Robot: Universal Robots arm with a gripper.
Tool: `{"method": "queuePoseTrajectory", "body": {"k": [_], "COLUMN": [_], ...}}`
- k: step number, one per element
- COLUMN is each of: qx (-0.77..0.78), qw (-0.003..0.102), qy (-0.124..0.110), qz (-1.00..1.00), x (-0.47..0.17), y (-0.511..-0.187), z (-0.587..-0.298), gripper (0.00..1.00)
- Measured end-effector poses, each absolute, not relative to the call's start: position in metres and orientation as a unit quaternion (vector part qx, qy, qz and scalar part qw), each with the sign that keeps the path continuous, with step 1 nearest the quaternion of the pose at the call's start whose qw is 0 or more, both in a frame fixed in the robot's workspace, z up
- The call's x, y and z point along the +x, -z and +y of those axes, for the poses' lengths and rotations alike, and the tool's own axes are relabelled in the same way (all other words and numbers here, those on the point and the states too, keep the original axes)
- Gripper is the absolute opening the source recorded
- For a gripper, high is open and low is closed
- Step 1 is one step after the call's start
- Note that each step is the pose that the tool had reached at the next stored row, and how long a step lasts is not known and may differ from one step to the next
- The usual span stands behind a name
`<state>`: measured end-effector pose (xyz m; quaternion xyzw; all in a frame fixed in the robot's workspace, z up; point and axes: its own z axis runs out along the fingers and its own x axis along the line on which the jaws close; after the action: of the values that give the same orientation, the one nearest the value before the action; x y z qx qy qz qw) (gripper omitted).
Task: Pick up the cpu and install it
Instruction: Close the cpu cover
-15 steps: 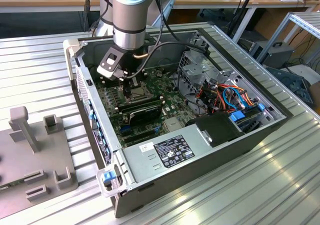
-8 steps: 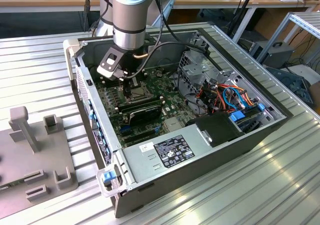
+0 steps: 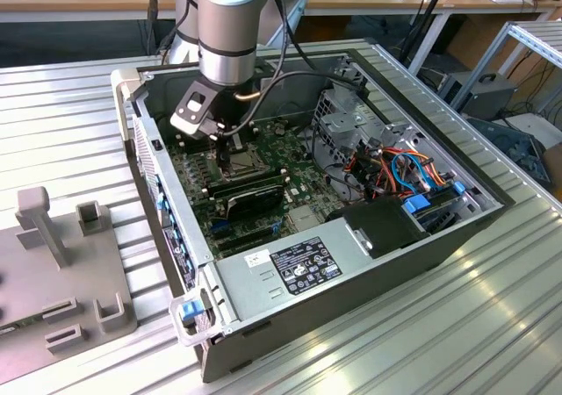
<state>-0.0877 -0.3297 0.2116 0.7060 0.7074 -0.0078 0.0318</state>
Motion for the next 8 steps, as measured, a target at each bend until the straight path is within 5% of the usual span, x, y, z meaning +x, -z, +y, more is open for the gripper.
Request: {"method": "queuePoseTrajectory", "body": {"k": [8], "qx": [0.706], "qw": [0.032], "qy": [0.008], "qz": [0.707], "x": [-0.0878], "y": [-0.2178], "z": [-0.3297], "gripper": [0.11]}}
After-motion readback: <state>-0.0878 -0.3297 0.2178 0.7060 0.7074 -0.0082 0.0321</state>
